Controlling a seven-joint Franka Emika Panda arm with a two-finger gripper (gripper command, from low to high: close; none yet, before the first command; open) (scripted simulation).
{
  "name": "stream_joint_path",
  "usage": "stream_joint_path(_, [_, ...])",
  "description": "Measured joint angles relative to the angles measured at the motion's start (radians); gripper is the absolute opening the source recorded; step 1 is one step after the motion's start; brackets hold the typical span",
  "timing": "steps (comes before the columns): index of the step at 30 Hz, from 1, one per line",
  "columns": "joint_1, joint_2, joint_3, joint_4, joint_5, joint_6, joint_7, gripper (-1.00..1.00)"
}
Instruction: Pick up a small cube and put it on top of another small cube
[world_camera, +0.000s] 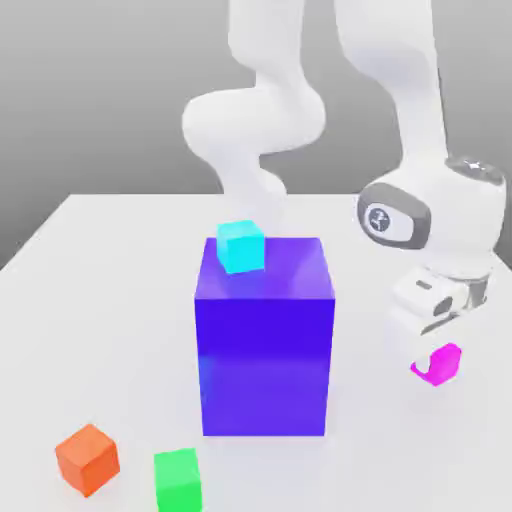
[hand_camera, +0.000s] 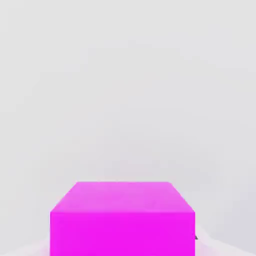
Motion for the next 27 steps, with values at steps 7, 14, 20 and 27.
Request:
stream_joint_path(7, [-0.156, 0.009, -0.074, 0.095, 0.037, -0.088, -0.253, -1.00])
stream_joint_path(14, [-0.346, 0.023, -0.210, 0.194, 0.077, -0.177, -0.508, -1.00])
stream_joint_path(20, [-0.507, 0.025, -0.326, 0.276, 0.110, -0.249, -0.717, -1.00])
stream_joint_path(27, [-0.556, 0.181, -0.336, 0.285, 0.156, -0.104, -0.747, 1.00])
